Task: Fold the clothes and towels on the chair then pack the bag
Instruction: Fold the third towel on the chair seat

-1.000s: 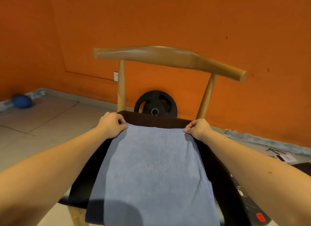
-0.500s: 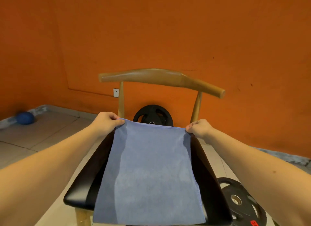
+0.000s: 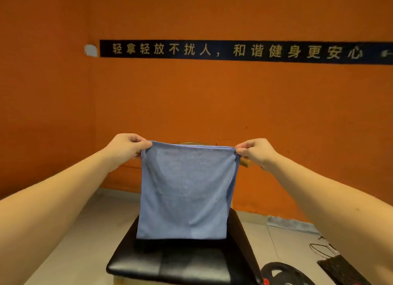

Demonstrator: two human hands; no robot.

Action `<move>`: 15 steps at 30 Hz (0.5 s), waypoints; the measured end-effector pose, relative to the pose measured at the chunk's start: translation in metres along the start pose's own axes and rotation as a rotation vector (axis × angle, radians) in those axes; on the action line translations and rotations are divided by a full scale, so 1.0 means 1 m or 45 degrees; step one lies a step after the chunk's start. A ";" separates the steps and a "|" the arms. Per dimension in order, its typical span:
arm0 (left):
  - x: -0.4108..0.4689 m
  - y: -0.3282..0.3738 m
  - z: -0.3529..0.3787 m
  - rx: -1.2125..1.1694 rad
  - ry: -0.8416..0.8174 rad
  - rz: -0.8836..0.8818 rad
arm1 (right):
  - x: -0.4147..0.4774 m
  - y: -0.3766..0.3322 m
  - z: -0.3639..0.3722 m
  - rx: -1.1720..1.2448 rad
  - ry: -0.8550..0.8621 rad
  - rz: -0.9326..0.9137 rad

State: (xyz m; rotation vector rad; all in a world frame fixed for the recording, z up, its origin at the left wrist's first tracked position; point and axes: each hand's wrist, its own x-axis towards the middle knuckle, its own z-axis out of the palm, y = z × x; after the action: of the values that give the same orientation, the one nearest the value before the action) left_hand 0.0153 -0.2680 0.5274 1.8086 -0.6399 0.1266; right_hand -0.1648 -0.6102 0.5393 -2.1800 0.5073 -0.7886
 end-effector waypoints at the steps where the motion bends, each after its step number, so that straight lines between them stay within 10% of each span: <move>1: -0.003 0.009 -0.004 0.010 0.021 0.027 | -0.003 -0.008 -0.006 -0.009 0.024 -0.030; 15: -0.013 0.032 -0.021 0.248 -0.042 0.060 | -0.015 -0.026 -0.024 -0.124 0.017 -0.132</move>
State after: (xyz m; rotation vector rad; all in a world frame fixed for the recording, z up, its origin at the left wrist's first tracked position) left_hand -0.0061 -0.2503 0.5563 1.9868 -0.7139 0.1966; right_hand -0.1892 -0.5977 0.5659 -2.3073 0.4505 -0.8505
